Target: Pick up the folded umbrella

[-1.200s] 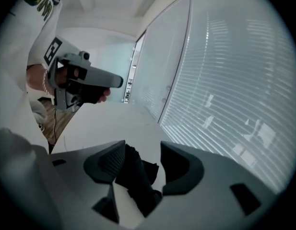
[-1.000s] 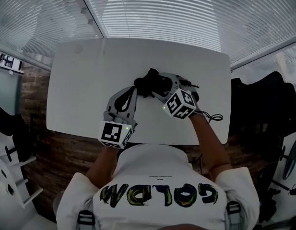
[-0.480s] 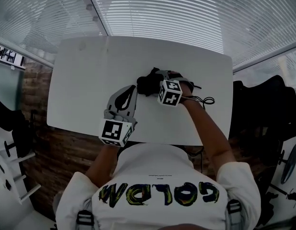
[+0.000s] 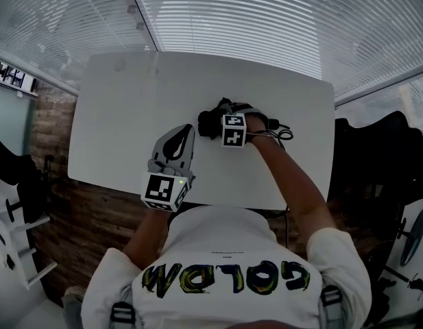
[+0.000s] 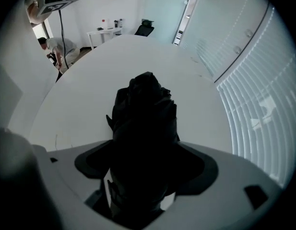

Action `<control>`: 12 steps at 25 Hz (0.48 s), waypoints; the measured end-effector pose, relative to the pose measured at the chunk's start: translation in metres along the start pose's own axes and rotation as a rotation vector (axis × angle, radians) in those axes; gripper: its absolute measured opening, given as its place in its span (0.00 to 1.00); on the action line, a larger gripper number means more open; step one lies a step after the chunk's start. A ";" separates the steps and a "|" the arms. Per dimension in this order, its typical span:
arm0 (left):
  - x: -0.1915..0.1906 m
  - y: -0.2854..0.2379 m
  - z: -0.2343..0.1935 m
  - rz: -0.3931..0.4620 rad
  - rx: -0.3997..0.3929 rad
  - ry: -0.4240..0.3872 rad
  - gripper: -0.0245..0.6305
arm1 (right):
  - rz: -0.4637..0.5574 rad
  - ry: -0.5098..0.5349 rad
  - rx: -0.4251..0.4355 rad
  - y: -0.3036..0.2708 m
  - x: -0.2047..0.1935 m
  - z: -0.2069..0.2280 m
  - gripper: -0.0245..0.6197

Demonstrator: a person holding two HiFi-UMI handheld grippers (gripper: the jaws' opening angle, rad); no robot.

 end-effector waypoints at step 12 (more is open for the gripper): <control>-0.003 0.003 -0.002 -0.002 0.012 0.007 0.05 | 0.034 0.018 0.046 0.001 0.003 -0.009 0.45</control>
Point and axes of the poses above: the fingertips, and each gripper's own axes: y backward along the fingers, z to its right, x out of its top, the point moved 5 cm from there along y, backward along the fingers
